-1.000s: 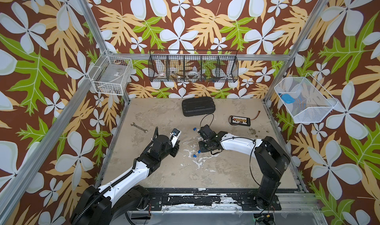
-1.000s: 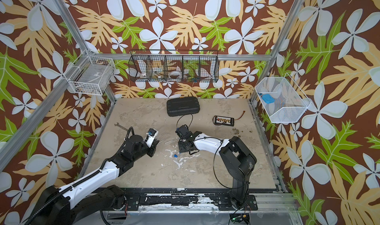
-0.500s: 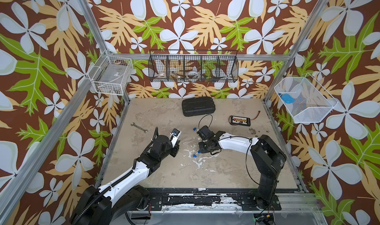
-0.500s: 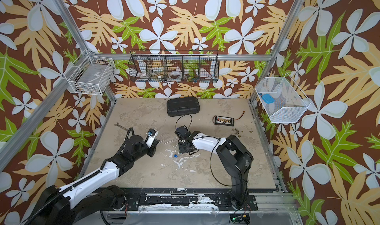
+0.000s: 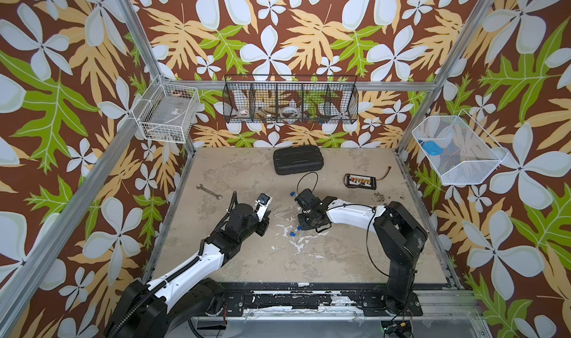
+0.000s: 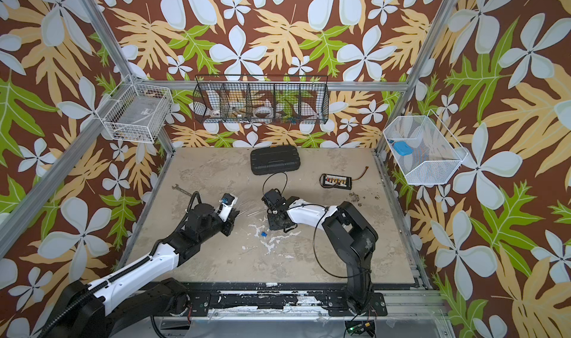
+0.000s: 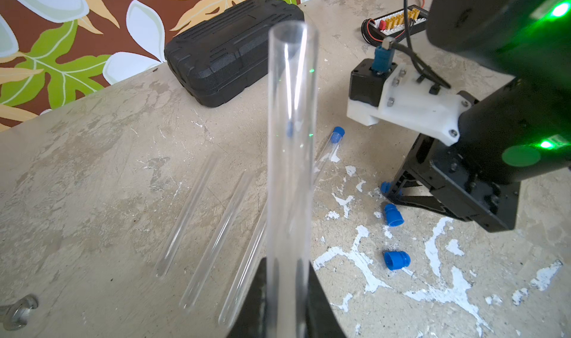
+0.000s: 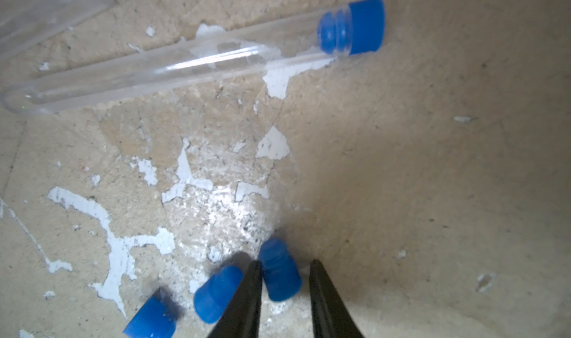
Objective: Insert stoppers into test tubes
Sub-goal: Pick up the stopper from the center of the board.
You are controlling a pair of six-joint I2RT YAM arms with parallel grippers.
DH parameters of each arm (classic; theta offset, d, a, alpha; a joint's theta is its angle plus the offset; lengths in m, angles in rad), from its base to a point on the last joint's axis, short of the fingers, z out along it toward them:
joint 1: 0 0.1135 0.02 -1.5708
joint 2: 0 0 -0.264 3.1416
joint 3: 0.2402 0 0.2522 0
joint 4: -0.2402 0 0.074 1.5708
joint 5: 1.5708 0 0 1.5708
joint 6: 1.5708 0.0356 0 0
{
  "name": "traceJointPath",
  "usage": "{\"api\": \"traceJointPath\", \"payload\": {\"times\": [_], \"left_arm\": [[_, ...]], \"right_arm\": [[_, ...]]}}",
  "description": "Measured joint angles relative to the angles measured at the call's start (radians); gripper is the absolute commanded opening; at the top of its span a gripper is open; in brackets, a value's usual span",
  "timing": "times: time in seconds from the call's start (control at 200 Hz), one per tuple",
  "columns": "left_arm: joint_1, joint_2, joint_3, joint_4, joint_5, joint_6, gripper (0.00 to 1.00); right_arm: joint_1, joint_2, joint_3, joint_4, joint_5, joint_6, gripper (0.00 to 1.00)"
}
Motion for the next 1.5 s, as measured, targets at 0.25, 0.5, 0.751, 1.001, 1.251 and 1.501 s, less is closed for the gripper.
{"api": "traceJointPath", "payload": {"times": [0.25,0.5,0.751,1.001,1.251,1.501], "left_arm": [[0.000,-0.001,-0.001,0.006,0.000,0.000,0.00],[0.000,-0.001,-0.001,0.006,0.000,0.000,0.00],[0.000,-0.006,-0.001,0.005,0.000,0.000,0.00],[0.000,-0.024,-0.001,0.003,0.006,0.025,0.00],[0.000,-0.063,0.011,-0.022,0.113,0.148,0.00],[0.000,-0.117,0.017,-0.083,0.282,0.344,0.00]], "right_arm": [[0.000,0.010,0.010,-0.004,0.003,-0.043,0.28],[0.000,0.010,0.010,-0.004,0.004,-0.055,0.21],[-0.001,-0.018,0.000,-0.009,0.000,-0.081,0.10],[-0.016,-0.192,-0.054,0.010,-0.010,-0.177,0.09],[-0.016,-0.482,-0.172,0.057,-0.099,-0.412,0.10],[-0.016,-0.613,-0.159,0.016,-0.240,-0.673,0.12]]}}
